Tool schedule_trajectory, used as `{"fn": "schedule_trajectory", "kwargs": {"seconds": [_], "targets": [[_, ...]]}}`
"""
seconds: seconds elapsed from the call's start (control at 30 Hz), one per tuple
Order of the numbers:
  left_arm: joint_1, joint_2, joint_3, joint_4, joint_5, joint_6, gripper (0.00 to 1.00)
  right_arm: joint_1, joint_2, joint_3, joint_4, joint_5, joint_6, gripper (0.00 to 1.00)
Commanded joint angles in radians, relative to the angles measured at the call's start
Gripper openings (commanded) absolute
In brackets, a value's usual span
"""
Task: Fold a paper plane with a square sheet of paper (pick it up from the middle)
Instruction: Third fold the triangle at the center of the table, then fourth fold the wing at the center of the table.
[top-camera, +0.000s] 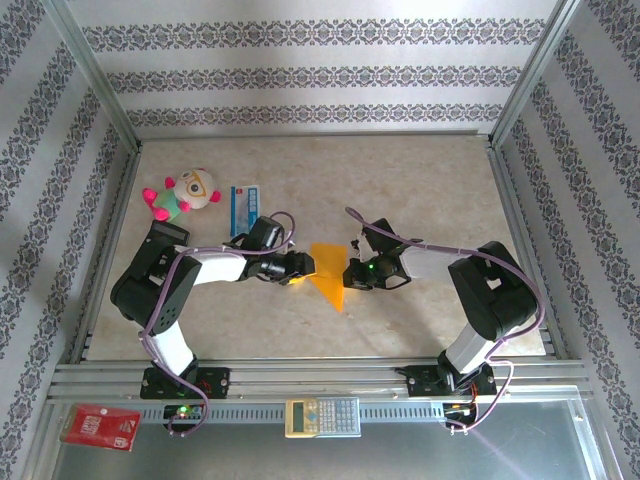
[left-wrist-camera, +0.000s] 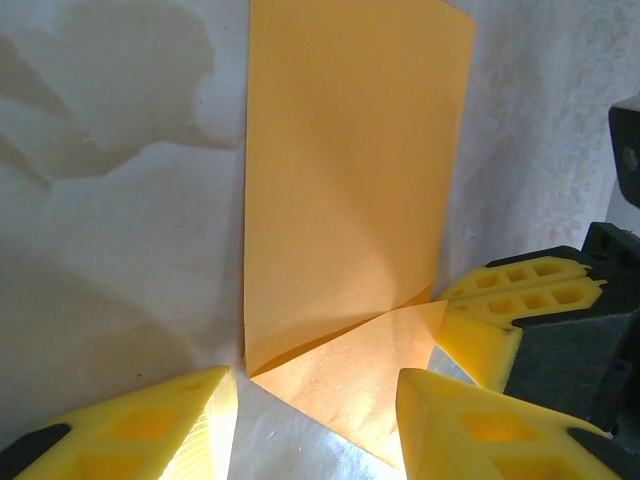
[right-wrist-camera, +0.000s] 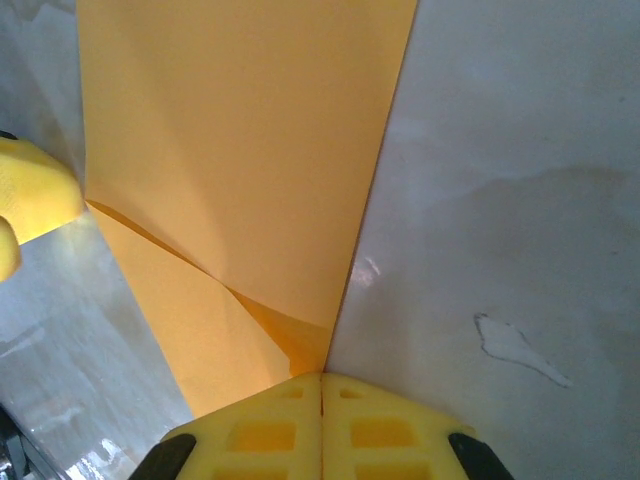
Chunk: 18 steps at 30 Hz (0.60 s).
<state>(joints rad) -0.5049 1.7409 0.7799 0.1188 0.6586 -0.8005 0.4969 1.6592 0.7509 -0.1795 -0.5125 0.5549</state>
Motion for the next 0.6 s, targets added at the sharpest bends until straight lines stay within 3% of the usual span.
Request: {"fn": "schedule_trajectory", "kwargs": {"seconds": [0.0,0.57], "targets": [[-0.017,0.01,0.023,-0.013,0.019,-0.003,0.47,0.0,0.038,0.015,0.031,0.029,0.011,0.06],[-0.018,-0.004,0.016,0.036,0.042,-0.026,0.42,-0.001,0.043,0.011,0.028,0.032,-0.002,0.03]]}}
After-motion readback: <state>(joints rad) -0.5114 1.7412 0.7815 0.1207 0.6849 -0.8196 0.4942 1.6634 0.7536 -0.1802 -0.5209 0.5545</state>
